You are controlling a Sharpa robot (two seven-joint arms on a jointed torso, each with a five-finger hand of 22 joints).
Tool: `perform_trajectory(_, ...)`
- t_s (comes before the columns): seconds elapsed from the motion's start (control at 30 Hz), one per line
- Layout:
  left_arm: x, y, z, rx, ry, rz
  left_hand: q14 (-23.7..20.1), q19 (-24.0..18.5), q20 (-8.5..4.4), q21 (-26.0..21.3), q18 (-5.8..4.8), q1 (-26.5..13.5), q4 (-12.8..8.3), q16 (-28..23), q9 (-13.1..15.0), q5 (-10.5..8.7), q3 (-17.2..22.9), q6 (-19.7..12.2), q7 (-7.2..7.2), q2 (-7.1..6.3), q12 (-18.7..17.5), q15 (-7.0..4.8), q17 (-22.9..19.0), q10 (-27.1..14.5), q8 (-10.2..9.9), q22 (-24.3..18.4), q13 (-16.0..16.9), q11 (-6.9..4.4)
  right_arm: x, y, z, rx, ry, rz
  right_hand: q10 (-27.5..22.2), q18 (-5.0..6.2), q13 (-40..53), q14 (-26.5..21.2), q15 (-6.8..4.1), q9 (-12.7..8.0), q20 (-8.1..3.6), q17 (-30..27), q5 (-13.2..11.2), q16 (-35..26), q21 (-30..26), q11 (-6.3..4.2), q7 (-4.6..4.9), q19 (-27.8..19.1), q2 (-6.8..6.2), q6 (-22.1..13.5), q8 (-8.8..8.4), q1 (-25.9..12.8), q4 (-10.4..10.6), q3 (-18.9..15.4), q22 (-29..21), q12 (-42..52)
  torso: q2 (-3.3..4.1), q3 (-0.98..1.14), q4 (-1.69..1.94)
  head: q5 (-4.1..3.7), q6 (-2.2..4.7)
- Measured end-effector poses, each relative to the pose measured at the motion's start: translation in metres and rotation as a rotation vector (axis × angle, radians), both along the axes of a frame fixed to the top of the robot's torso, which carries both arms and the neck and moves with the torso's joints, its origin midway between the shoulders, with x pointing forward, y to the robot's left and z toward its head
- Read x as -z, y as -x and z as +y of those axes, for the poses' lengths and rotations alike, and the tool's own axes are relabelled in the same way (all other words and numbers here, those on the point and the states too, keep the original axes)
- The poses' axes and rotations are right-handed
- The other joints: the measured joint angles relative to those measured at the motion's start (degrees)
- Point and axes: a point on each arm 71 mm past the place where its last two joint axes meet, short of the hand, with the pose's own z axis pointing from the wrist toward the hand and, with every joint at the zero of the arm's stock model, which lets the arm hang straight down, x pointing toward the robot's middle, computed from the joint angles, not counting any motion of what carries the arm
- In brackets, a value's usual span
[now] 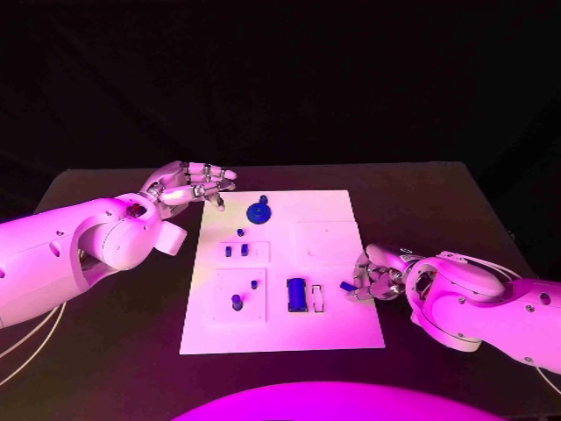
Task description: Assemble the parts on the task board
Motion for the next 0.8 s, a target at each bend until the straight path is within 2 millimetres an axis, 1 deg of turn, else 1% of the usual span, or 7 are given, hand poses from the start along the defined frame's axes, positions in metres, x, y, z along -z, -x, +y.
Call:
perform_trajectory(0.07, 0.0, 0.0, 0.0, 0.0, 0.0, 0.0, 0.0, 0.0, 0.0, 0.0, 0.0, 0.0, 0.0, 0.0, 0.0, 0.0, 0.0, 0.0, 0.0, 0.0, 0.0, 0.0, 0.0, 0.0, 0.0, 0.0, 0.0, 0.0, 0.0, 0.0, 0.0, 0.0, -0.001, 0.0, 0.0, 0.0, 0.0, -0.1, -0.09, 0.0, 0.0, 0.0, 0.0, 0.0, 0.0, -0.19, 0.04, 0.0, -0.28, 0.0, -0.15, 0.3, 0.0, 0.8, 0.0, 0.0, -0.01, 0.0, 0.0, 0.01, 0.0)
perform_trajectory(0.27, 0.0, 0.0, 0.0, 0.0, 0.0, 0.0, 0.0, 0.0, 0.0, 0.0, 0.0, 0.0, 0.0, 0.0, 0.0, 0.0, 0.0, 0.0, 0.0, 0.0, 0.0, 0.0, 0.0, 0.0, 0.0, 0.0, 0.0, 0.0, -0.002, 0.004, 0.001, 0.016, -0.029, 0.009, 0.0, 0.0, 0.0, -0.1, -0.15, -7.2, -0.42, 0.0, 0.2, 0.0, 0.2, -0.39, -0.11, 0.0, -1.83, 0.6, -0.41, 1.8, 0.0, 6.4, 0.0, -0.2, -0.02, 0.0, 0.01, 0.01, 0.04)
perform_trajectory(0.33, 0.0, 0.0, 0.0, 0.001, 0.0, 0.0, 0.0, 0.0, 0.0, 0.0, 0.0, 0.0, 0.0, 0.0, 0.0, 0.0, 0.0, 0.0, 0.0, 0.0, 0.0, 0.0, 0.0, 0.0, 0.0, 0.0, -0.1, 0.0, -0.002, 0.006, 0.0, 0.03, -0.044, 0.017, 0.1, 0.0, 0.0, -0.1, -0.29, -10.6, -0.42, 0.0, 0.2, 0.0, 0.4, -0.5, -0.12, 0.0, -2.55, 0.6, -0.31, 2.5, 0.0, 8.5, 0.0, -0.4, -0.02, 0.01, 0.0, 0.01, 0.04)
perform_trajectory(0.4, 0.0, 0.0, 0.0, 0.001, 0.0, 0.0, 0.0, 0.0, 0.0, 0.0, 0.0, 0.0, 0.0, 0.0, 0.0, 0.0, 0.0, 0.0, 0.0, 0.0, 0.2, 0.0, 0.0, 0.0, 0.0, -0.1, 0.0, 0.0, -0.003, 0.008, 0.001, 0.048, -0.073, 0.034, 0.2, 0.0, -0.1, -0.1, -0.32, -19.2, -0.42, 0.0, 0.2, 0.0, 0.4, -0.6, -0.15, 0.0, -2.53, 0.6, 0.13, 2.5, 0.1, 13.2, 0.0, -0.5, -0.02, 0.0, 0.0, -0.02, 0.05)
perform_trajectory(0.43, 0.0, 0.0, 0.0, 0.001, 0.0, 0.0, 0.0, 0.0, 0.0, 0.0, 0.0, 0.0, 0.0, 0.0, 0.0, 0.0, 0.0, 0.0, 0.0, 0.0, 0.2, 0.0, 0.0, 0.0, 0.0, -0.1, 0.0, 0.0, -0.004, 0.009, 0.002, 0.055, -0.088, 0.043, 0.2, 0.0, 0.0, -0.1, -0.32, -21.0, -0.42, 0.0, 0.2, 0.0, 0.4, -0.6, -0.16, 0.0, -2.43, 0.6, 0.11, 2.4, 0.4, 15.4, 0.0, -0.5, -0.02, 0.0, 0.0, -0.03, 0.06)
perform_trajectory(0.57, 0.0, 0.0, -0.001, 0.001, 0.0, 0.0, 0.0, 0.0, 0.0, 0.0, 0.0, 0.0, 0.0, 0.0, 0.0, 0.0, 0.0, 0.0, 0.0, 0.0, 0.2, 0.0, 0.0, 0.0, 0.0, -0.1, 0.0, 0.0, -0.003, 0.015, 0.007, 0.084, -0.162, 0.102, 0.1, 0.01, 0.0, -0.2, -0.41, -21.9, -0.41, 0.0, 0.1, 0.0, 0.4, -0.71, 0.01, 0.0, -2.49, 0.0, 0.12, 0.4, 4.3, 20.4, 0.0, -0.5, -0.01, 0.01, 0.0, -0.07, 0.08)
perform_trajectory(0.8, 0.0, 0.0, -0.001, 0.002, 0.001, 0.0, 0.0, 0.0, 0.0, 0.0, 0.0, 0.0, 0.0, 0.0, 0.0, 0.0, 0.0, 0.0, 0.0, 0.0, 0.2, 0.0, 0.0, 0.0, 0.0, -0.1, 0.0, 0.0, -0.002, 0.023, 0.018, 0.126, -0.274, 0.192, 0.2, 0.0, 0.0, -0.2, -0.41, -21.9, -0.41, 0.0, 0.1, 0.0, 0.4, -0.81, 0.12, 0.0, -5.58, -0.1, 0.19, -5.7, 0.9, 28.9, 0.0, -0.5, 0.02, 0.0, 0.01, -0.15, -0.15)
